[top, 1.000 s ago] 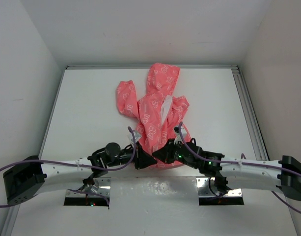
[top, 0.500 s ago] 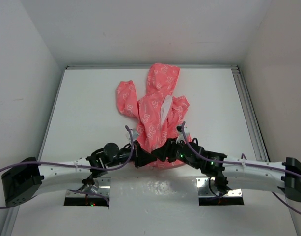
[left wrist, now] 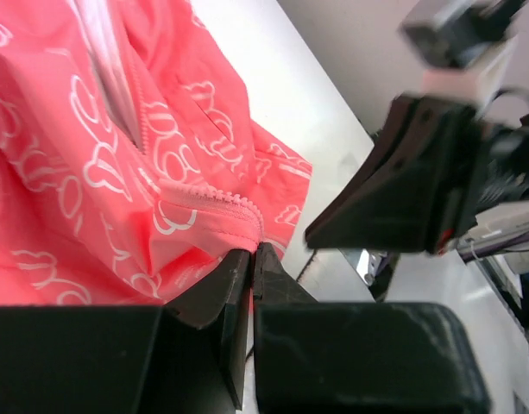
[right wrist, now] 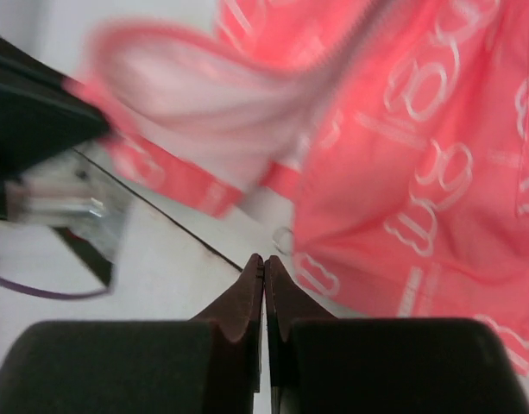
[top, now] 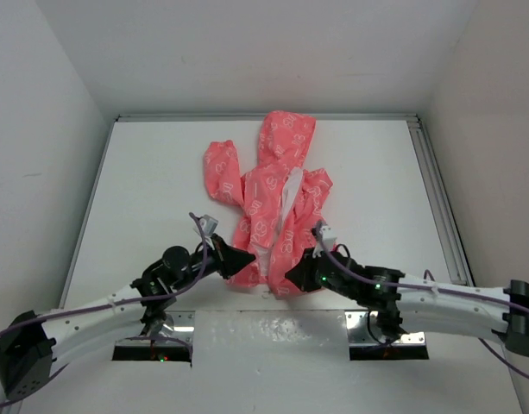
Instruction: Zip up the jacket
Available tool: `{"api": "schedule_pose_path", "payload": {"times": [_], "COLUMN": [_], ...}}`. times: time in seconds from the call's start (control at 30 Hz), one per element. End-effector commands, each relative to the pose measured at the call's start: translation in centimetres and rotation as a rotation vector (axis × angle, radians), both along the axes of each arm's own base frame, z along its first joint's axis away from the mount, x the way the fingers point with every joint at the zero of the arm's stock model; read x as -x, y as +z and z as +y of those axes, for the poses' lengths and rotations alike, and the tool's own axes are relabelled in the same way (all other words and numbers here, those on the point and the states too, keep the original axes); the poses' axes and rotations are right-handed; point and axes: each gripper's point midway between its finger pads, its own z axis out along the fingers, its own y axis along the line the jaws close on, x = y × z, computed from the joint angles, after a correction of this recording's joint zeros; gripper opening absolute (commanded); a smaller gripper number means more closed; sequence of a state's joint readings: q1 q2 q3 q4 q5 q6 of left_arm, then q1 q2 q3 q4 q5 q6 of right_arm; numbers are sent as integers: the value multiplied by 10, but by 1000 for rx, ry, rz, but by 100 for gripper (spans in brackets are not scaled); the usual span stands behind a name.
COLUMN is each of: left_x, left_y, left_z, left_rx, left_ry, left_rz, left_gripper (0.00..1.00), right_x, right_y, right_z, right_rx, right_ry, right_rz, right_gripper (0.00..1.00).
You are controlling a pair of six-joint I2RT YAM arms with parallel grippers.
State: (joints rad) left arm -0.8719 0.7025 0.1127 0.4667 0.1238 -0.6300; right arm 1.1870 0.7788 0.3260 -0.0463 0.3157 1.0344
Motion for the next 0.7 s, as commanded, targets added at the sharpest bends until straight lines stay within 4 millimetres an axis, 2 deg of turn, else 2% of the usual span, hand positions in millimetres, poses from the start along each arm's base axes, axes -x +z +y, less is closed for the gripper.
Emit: {"api": "schedule_pose_path", "payload": {"times": [0.0,0.03,0.07,0.1,0.17,0.33,0.4,0.43,0.67], "left_x": [-9,-10,-10,-11,-13,-14,-15,-15,-18], "left_y": [6,10,10,12,9,9,12,14,10], "left_z": [10,10,11,11,13,15,15,14,21], "left_rx": [-24,-22,-23,-16,-20,-8,-1,0,10], "left_ry": [40,44,45,49,67,76,77,72,101], "left_rz": [-49,-57,-61,-63,-58,-61,-62,-66,-56], "left_gripper": [0,0,0,0,0,0,0,0,0], "right_x": [13,13,13,16,15,22,16,15,5], "right_y": [-9,-12,-24,-18,-24,-37,-36,-43,-57], "right_z": [15,17,18,26,24,34,37,36,23], "right_rx": [83,115,175,183,266,448,486,519,626], "right_ry": [97,112,119,142,138,190,166,165,89], "right_rz": [52,48,59,49,18,-15,-42,-38,-47], "right_gripper": [0,1,13,22,37,43,43,43,43]}}
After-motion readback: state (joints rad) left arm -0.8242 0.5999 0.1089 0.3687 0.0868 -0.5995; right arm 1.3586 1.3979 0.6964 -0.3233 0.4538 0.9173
